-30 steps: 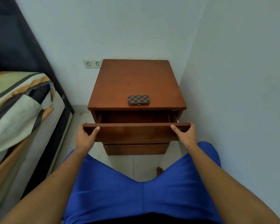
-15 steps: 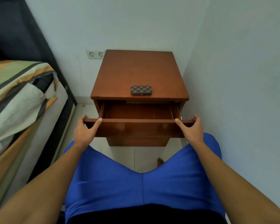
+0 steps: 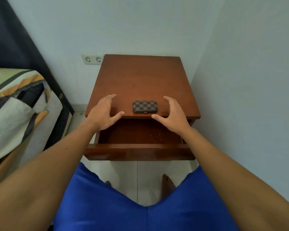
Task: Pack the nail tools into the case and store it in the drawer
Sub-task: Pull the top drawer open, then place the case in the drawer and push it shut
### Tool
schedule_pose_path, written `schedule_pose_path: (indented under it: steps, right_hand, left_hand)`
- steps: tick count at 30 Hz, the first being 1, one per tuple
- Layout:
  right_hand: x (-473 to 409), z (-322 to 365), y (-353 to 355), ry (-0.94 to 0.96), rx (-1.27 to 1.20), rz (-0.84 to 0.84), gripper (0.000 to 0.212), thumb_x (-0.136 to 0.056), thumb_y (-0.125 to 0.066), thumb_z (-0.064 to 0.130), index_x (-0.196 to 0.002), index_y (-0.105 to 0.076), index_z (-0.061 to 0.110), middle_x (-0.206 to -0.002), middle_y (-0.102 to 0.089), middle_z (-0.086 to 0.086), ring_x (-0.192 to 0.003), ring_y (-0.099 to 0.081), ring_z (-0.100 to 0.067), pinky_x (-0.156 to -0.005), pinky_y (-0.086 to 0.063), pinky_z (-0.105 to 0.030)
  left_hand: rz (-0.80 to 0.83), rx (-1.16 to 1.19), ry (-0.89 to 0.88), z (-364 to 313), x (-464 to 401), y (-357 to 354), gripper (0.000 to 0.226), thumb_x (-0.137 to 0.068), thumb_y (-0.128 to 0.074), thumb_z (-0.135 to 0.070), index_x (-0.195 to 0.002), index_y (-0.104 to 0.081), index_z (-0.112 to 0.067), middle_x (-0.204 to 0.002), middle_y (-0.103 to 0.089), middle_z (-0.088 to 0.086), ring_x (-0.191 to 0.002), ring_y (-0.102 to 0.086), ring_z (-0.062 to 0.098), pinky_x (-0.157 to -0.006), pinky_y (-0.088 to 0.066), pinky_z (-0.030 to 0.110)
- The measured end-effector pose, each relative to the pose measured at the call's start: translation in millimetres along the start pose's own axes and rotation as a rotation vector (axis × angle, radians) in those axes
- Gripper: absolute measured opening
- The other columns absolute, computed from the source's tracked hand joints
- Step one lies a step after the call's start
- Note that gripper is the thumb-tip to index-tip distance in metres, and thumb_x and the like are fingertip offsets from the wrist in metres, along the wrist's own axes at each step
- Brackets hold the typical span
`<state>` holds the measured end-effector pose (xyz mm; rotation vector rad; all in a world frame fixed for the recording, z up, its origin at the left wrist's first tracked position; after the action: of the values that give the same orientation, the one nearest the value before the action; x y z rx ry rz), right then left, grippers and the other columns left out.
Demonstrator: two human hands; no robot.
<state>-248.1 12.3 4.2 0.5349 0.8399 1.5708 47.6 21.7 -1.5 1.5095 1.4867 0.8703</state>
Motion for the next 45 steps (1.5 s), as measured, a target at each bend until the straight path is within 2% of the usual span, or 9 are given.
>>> schedule_pose_path:
  steps: [5,10,17,21,24,30,37,41,45]
  right_hand:
    - [-45,11,-28,0.112,0.184,0.324,0.096,-0.092,-0.074,0.045,-0.165,-0.018,0.019,-0.171,-0.023,-0.002,-0.158,-0.019,-0.022,-0.128,-0.025,-0.043]
    - [-69,21,-37,0.162,0.379,0.480,0.090,-0.094,-0.073,0.039,-0.163,-0.022,0.012,-0.157,-0.033,-0.005,-0.144,-0.028,-0.025,-0.122,-0.032,-0.045]
    - [-59,28,-32,0.201,0.297,0.472,0.080,-0.087,-0.080,0.042,-0.152,-0.041,0.017,-0.142,-0.042,0.001,-0.132,-0.035,-0.019,-0.115,-0.040,-0.042]
    - [-12,23,-34,0.298,0.178,0.452,0.077,-0.085,-0.080,0.046,-0.149,-0.046,0.019,-0.135,-0.045,0.006,-0.124,-0.040,-0.013,-0.109,-0.040,-0.032]
    - [17,9,-50,0.296,0.148,0.506,0.078,-0.085,-0.079,0.050,-0.150,-0.047,0.021,-0.137,-0.046,0.009,-0.125,-0.041,-0.009,-0.108,-0.039,-0.026]
    - [0,-26,-94,0.161,0.214,0.636,0.085,-0.079,-0.084,0.052,-0.149,-0.050,0.019,-0.139,-0.050,0.003,-0.130,-0.047,-0.018,-0.113,-0.043,-0.041]
    - [-33,-38,-145,0.126,0.353,0.745,0.092,-0.075,-0.087,0.050,-0.151,-0.046,0.020,-0.155,-0.043,-0.002,-0.142,-0.043,-0.025,-0.118,-0.038,-0.040]
    - [-31,-45,-158,0.161,0.406,0.801,0.089,-0.074,-0.090,0.044,-0.147,-0.046,0.020,-0.152,-0.041,-0.002,-0.140,-0.040,-0.025,-0.115,-0.040,-0.040]
    - [-31,-50,-161,0.161,0.422,0.811,0.094,-0.071,-0.090,0.049,-0.149,-0.042,0.025,-0.157,-0.036,-0.002,-0.146,-0.031,-0.026,-0.119,-0.035,-0.045]
  left_hand:
    - [0.073,-0.087,-0.073,-4,-43,-23,0.076,-0.108,-0.046,-0.056,-0.168,-0.018,-0.018,-0.176,-0.016,0.003,-0.164,-0.009,0.021,-0.131,-0.012,0.042]
    - [0.136,-0.214,-0.136,-1,-52,-51,0.070,-0.112,-0.023,-0.053,-0.169,-0.010,-0.014,-0.178,-0.006,0.006,-0.164,0.001,0.018,-0.131,0.004,0.037]
    - [0.109,-0.253,-0.148,2,-51,-55,0.068,-0.113,-0.015,-0.051,-0.169,-0.010,-0.013,-0.177,-0.006,0.005,-0.164,0.001,0.018,-0.131,0.004,0.037]
    - [0.107,-0.262,-0.151,3,-51,-56,0.069,-0.112,-0.014,-0.050,-0.168,-0.012,-0.011,-0.177,-0.009,0.007,-0.164,-0.002,0.020,-0.133,0.000,0.040]
    - [0.108,-0.260,-0.147,2,-50,-56,0.074,-0.108,-0.008,-0.053,-0.168,-0.013,-0.010,-0.177,-0.010,0.008,-0.164,-0.003,0.021,-0.133,-0.003,0.042]
    - [0.109,-0.260,-0.158,1,-48,-55,0.076,-0.107,-0.006,-0.054,-0.168,-0.014,-0.010,-0.177,-0.011,0.008,-0.164,-0.003,0.021,-0.133,-0.003,0.043]
    - [0.101,-0.262,-0.166,3,-48,-55,0.075,-0.107,-0.007,-0.055,-0.168,-0.012,-0.011,-0.177,-0.009,0.007,-0.164,-0.002,0.019,-0.133,-0.002,0.041]
    - [0.090,-0.259,-0.166,3,-48,-55,0.070,-0.111,-0.013,-0.053,-0.168,-0.012,-0.012,-0.177,-0.009,0.005,-0.164,-0.002,0.018,-0.133,-0.001,0.040]
    - [0.086,-0.249,-0.166,3,-49,-54,0.070,-0.111,-0.013,-0.053,-0.168,-0.013,-0.013,-0.177,-0.009,0.005,-0.164,-0.002,0.018,-0.133,-0.002,0.040]
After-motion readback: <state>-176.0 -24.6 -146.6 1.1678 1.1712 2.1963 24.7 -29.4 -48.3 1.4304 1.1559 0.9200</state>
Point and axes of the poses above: each hand's wrist, its own x-axis away from the middle knuckle, its own y-axis out of the back of the hand, z = x × y, the point moved 5 cm from there along -x, towards the middle knuckle
